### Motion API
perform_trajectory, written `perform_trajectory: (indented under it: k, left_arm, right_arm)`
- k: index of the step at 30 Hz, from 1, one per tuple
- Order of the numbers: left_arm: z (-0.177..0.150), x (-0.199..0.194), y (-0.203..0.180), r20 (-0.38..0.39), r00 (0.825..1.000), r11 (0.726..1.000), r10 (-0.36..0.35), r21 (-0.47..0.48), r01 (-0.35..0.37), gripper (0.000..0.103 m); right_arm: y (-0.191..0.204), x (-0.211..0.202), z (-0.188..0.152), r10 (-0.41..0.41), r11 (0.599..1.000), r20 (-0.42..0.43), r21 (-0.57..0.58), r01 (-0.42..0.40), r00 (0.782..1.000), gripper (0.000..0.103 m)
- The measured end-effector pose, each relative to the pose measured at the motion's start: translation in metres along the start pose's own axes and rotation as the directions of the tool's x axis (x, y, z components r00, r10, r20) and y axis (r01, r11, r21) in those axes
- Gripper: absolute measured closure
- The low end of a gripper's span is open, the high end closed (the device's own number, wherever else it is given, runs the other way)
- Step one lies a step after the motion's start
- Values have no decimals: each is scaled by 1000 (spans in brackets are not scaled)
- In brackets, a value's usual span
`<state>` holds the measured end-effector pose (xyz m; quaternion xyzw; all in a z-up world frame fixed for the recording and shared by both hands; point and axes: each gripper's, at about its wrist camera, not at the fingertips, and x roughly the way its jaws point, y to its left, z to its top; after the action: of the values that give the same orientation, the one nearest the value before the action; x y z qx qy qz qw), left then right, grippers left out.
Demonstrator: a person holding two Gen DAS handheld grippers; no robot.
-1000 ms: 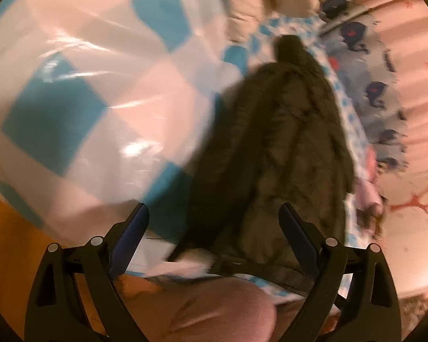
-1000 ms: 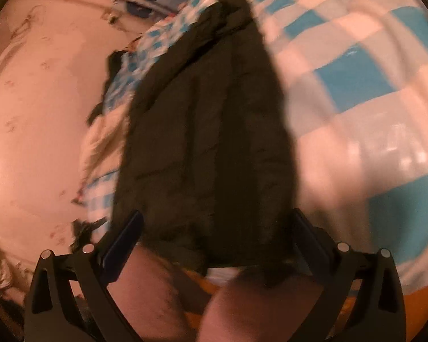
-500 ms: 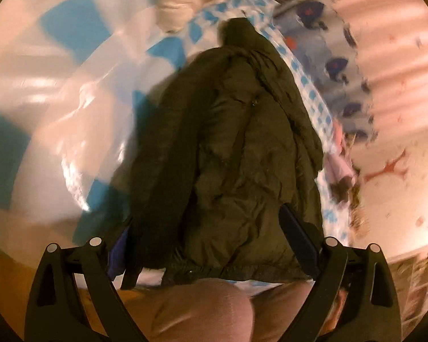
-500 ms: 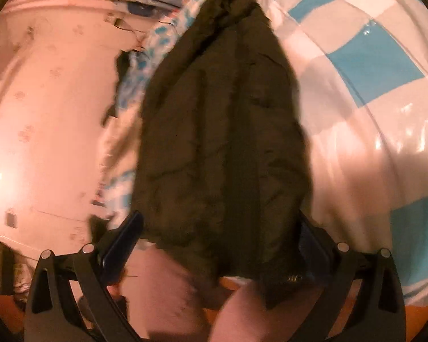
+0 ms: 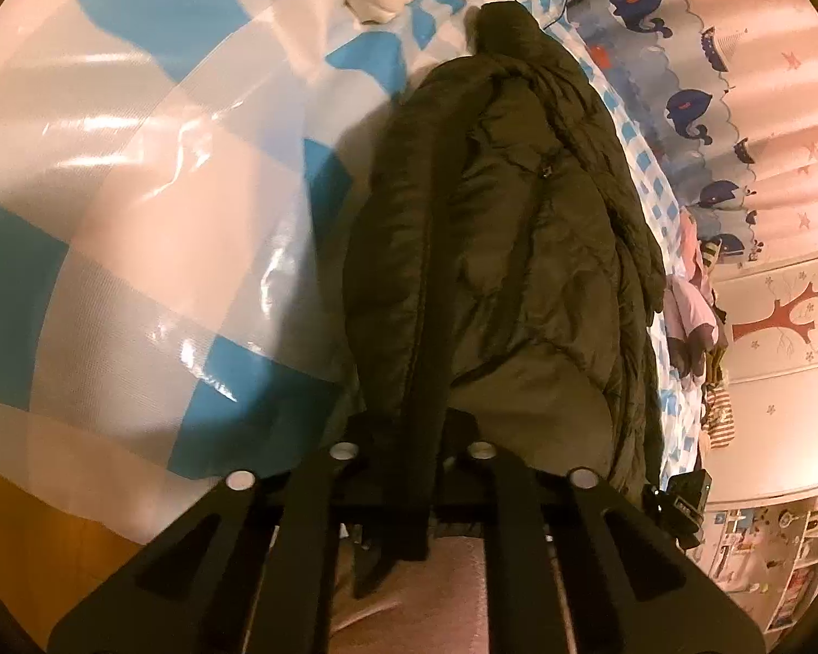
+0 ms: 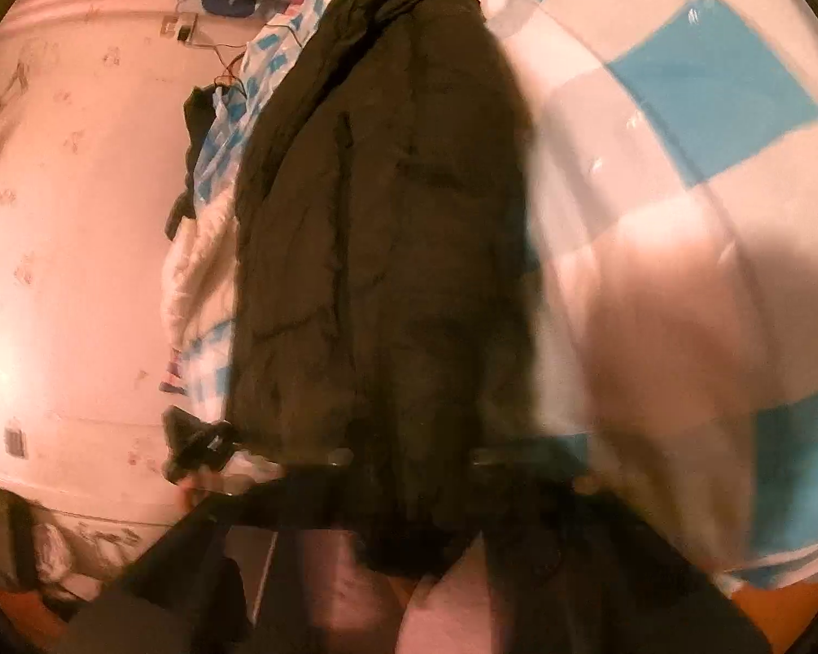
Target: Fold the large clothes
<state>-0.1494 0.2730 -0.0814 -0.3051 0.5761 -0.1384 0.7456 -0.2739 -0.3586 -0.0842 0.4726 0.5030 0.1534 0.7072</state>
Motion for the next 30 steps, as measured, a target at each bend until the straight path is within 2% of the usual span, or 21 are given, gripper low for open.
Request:
perform_trajectory:
  k: [2, 6, 11, 17, 21, 25, 27, 29, 30]
  left_arm:
    - [1, -2, -8, 2, 1000, 1000, -3, 5, 3, 99]
    - [-1, -16, -18, 1, 999, 999, -53, 7, 53, 100]
    - [-13, -54, -50, 15, 990, 989, -140, 56, 139, 100]
    - [-43, -104, -84, 14, 980, 970, -199, 142, 195, 100]
    - [-69, -128, -79, -3, 974, 964, -227, 144, 225, 100]
    - [-103, -137, -65, -37, 977, 966, -212, 141, 215, 100]
    - [-118, -132, -56, -86, 979, 967, -186, 162, 198, 99]
    - [-133, -118, -39, -176, 978, 970, -109, 195, 144, 97]
    - [-138, -110, -25, -209, 976, 978, -56, 185, 96, 92]
  right_arm:
    - [12, 1, -4, -27, 998, 21, -61, 28, 999, 93]
    - [24, -7, -5, 72, 995, 77, -72, -67, 994, 94]
    - [50, -34, -8, 216, 973, 134, -118, -201, 967, 94]
    - [80, -92, -31, 301, 939, 148, -220, -265, 942, 94]
    - [79, -124, -54, 308, 933, 153, -242, -266, 939, 94]
    - [63, -148, -90, 283, 941, 146, -233, -245, 948, 94]
    - [48, -153, -108, 250, 951, 126, -218, -219, 960, 94]
    - [26, -148, -123, 197, 964, 62, -193, -182, 978, 92]
    - [10, -141, -129, 152, 975, 27, -169, -145, 988, 90]
